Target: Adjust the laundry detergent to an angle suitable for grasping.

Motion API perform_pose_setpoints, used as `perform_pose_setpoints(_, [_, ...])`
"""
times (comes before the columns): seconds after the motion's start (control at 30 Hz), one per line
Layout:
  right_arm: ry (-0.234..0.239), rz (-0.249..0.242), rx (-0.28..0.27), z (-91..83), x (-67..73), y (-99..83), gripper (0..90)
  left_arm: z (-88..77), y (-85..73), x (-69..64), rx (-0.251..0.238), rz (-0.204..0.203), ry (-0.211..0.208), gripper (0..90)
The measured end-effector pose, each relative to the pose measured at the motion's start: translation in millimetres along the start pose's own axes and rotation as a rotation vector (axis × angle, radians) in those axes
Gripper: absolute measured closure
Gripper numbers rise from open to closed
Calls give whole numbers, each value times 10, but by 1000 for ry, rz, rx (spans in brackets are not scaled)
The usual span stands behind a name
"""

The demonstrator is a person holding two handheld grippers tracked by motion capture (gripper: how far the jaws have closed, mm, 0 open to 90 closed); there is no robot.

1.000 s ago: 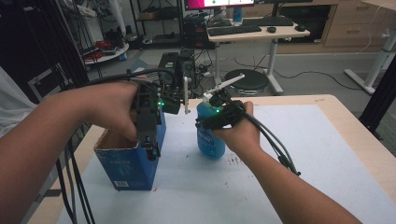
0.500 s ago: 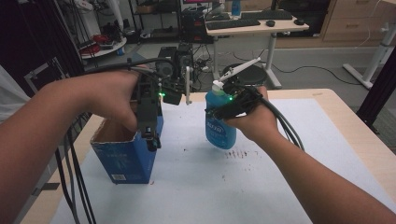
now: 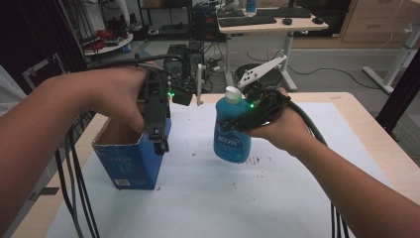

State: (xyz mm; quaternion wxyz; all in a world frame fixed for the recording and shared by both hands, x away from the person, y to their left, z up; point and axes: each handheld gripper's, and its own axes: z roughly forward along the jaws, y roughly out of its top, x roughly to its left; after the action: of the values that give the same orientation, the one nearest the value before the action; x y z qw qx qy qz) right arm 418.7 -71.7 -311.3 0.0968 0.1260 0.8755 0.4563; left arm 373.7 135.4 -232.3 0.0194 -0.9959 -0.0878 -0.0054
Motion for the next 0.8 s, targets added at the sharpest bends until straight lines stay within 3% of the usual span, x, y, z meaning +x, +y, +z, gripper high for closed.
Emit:
perform_pose_setpoints(0.33, [188, -123, 11, 65, 132, -5, 435, 11, 0, 21, 4, 2, -2, 17])
perform_pose_setpoints(0.8, [360, -232, 14, 166, 348, -110, 436, 32, 14, 16, 11, 3, -10, 17])
